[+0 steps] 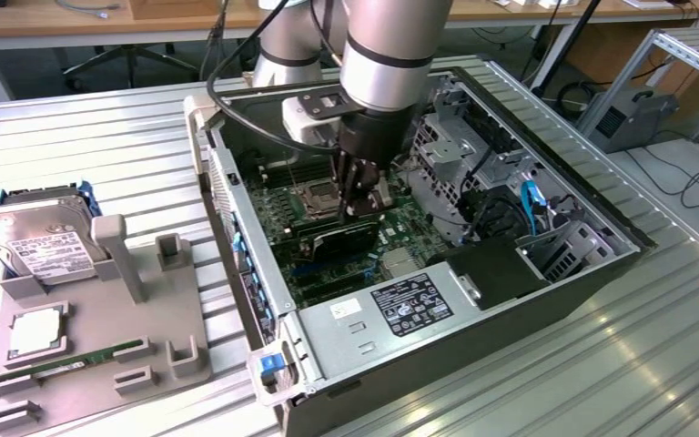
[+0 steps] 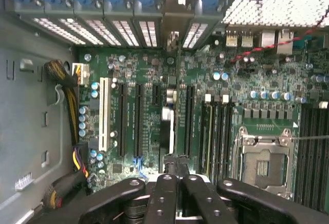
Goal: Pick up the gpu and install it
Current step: 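Press down on the gpu until it lock into place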
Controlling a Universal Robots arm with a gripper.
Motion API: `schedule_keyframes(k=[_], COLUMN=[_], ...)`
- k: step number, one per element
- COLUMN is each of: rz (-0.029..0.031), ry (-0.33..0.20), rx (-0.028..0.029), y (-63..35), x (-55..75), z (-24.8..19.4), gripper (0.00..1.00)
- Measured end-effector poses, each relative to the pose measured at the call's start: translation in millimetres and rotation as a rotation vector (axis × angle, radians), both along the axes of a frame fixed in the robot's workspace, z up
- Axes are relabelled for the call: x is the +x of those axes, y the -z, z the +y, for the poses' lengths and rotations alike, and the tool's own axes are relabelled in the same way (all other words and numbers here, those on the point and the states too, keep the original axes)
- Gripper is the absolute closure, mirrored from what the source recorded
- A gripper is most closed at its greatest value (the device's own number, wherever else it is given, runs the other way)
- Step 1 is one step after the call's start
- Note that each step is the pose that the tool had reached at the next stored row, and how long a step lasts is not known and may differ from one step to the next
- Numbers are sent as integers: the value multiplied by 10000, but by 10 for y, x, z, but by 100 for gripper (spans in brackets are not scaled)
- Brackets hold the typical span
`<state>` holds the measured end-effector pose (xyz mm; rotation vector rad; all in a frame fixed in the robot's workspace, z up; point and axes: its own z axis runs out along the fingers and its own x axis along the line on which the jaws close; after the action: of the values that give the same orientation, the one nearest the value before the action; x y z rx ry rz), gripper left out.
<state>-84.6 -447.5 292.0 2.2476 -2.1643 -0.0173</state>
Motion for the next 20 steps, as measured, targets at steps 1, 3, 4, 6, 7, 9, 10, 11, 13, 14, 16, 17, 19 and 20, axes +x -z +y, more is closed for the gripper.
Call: schedule_keyframes(k=[1, 3, 4, 6, 7, 9, 10, 11, 13, 14, 16, 17, 19, 20], rz=[-1, -1, -1, -1, -1, -1, -1, -1, -1, -1, 0, 0, 2, 1], ry=[1, 1, 1, 1, 2, 1, 1, 1, 1, 1, 1, 1, 1, 0], rx=[0, 1, 1, 0, 0, 1, 2, 1, 0, 0, 0, 0, -3, -3], y=[4, 10, 13, 18, 22, 35, 55, 72, 96, 108, 134, 141, 158, 163], x=[-38, -96, -127, -189, -221, -282, -289, -298, -315, -324, -333, -335, -337, -337], z=[0, 0, 0, 0, 0, 1, 1, 0, 0, 0, 0, 0, 0, -1], gripper=[89, 89, 89, 89, 89, 89, 89, 89, 89, 89, 89, 89, 89, 89])
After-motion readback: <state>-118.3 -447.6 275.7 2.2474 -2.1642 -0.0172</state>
